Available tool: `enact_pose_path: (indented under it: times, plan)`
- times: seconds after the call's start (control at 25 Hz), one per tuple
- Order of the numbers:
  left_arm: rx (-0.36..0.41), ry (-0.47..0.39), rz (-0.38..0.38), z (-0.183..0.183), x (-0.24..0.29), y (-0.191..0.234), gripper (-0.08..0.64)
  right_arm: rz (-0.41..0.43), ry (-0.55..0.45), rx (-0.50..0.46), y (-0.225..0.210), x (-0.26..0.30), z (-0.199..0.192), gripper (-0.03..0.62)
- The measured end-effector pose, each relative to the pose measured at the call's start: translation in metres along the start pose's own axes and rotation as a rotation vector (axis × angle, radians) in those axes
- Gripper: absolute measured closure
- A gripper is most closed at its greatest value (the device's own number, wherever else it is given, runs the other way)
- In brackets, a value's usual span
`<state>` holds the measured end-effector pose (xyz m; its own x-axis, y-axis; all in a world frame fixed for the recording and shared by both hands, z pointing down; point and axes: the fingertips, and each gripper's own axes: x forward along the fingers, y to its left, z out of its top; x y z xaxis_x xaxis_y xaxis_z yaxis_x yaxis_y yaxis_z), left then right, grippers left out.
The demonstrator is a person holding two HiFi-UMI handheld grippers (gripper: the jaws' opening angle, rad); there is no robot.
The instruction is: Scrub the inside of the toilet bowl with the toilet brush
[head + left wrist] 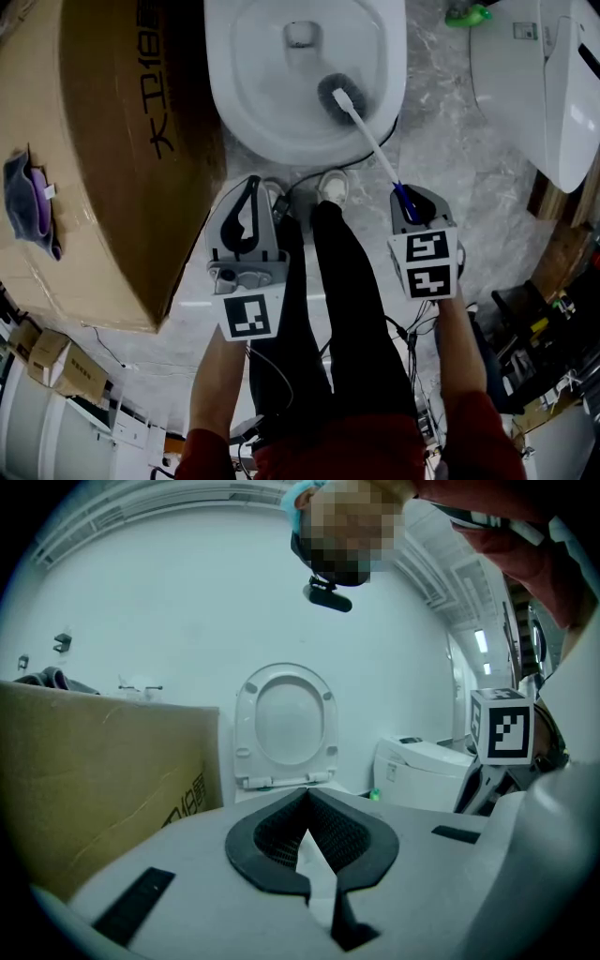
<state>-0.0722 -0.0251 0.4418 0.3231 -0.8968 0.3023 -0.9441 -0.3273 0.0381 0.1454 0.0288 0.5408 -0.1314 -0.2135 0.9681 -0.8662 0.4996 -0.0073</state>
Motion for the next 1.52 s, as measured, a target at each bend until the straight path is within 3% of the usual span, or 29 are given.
enact_pose_path:
  times: [0.44,0.84,1.16,1.52]
  plan:
    - [0.005,0.001,0.026,0.007,0.018,0.002,0.548,-0.069,-0.080,0.094,-0.037,0.021,0.043,0.531]
    - [0.005,-0.049,0.059,0.029,0.048,0.013,0.548,-0.098,-0.131,0.164,-0.063,0.053,0.093,0.531]
    - [0.003,-0.042,0.076,0.030,0.054,0.026,0.548,-0.039,-0.158,0.236,-0.044,0.081,0.125,0.531]
    - [0.000,-0.026,0.101,0.026,0.045,0.047,0.548,-0.010,-0.175,0.215,0.003,0.101,0.155,0.531]
